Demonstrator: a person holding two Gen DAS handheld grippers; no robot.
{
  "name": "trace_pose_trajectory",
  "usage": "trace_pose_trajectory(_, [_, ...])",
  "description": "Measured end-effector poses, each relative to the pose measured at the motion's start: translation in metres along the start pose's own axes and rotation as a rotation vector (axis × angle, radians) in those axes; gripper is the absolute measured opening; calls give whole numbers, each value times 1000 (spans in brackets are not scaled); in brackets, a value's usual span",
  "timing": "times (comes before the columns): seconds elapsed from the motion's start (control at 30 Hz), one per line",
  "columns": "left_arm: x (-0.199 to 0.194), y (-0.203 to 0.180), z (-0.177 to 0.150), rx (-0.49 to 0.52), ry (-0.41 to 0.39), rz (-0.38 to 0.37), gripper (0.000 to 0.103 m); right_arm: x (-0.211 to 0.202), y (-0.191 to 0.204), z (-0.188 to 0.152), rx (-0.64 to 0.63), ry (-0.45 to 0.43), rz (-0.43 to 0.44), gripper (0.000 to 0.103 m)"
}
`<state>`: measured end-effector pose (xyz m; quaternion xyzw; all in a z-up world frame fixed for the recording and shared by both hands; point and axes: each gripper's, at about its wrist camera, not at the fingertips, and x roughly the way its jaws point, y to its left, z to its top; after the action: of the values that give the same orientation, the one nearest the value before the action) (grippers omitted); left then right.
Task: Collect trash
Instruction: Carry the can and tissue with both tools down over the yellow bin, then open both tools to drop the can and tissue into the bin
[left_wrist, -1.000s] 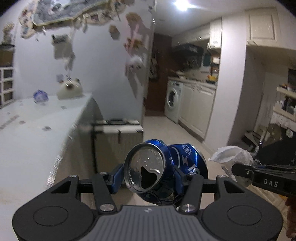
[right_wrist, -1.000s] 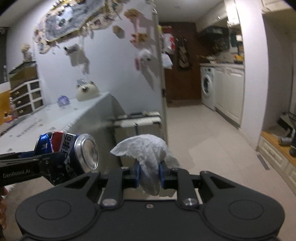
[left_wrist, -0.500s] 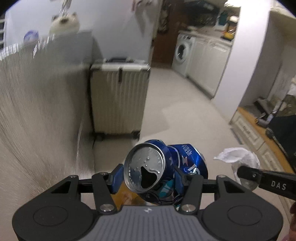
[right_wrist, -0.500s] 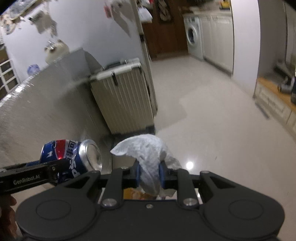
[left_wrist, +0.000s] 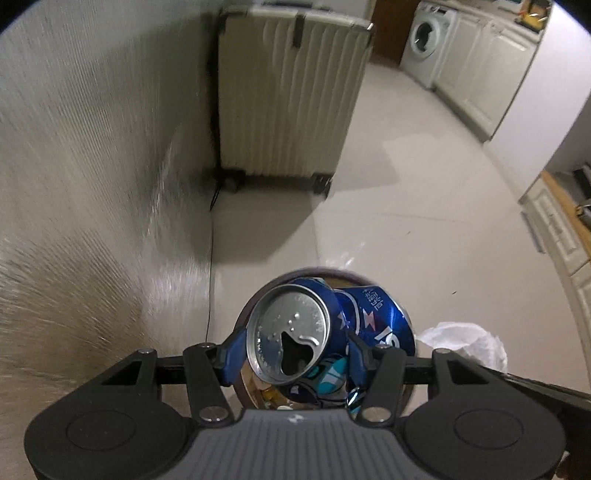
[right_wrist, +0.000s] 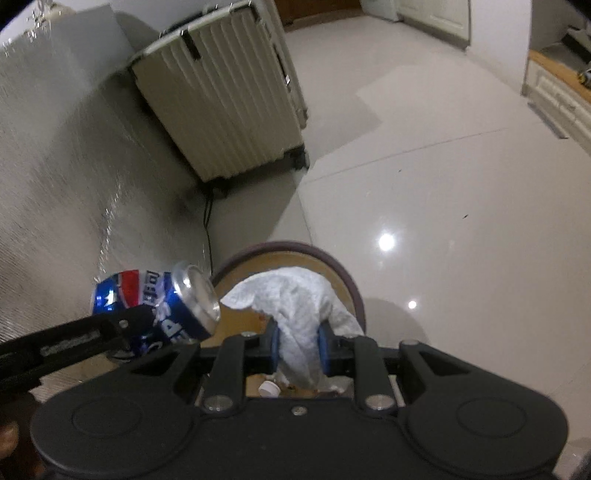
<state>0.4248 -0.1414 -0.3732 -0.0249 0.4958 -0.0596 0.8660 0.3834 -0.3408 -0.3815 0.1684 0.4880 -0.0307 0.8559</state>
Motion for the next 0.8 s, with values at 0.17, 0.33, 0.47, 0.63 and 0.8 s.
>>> trace_pose_trajectory(0.17, [47,11,-4,-40,73,22,55,36,0,5,-18,59,8,22])
trace_pose_trajectory(0.33, [77,21,-2,-63,72,24,55,61,-7,11,54,107,26,23])
trace_pose_trajectory(0.47, [93,27,-1,-109,43,-4,57,69,-7,16,58,93,35,25])
trace_pose_trajectory(0.63, [104,26,-5,-100,80,28,75,75,-7,17,82,101,59,27])
trace_pose_trajectory(0.8, [105,29,-9,-69,132,68,85,86,1,13,54,135,86,50])
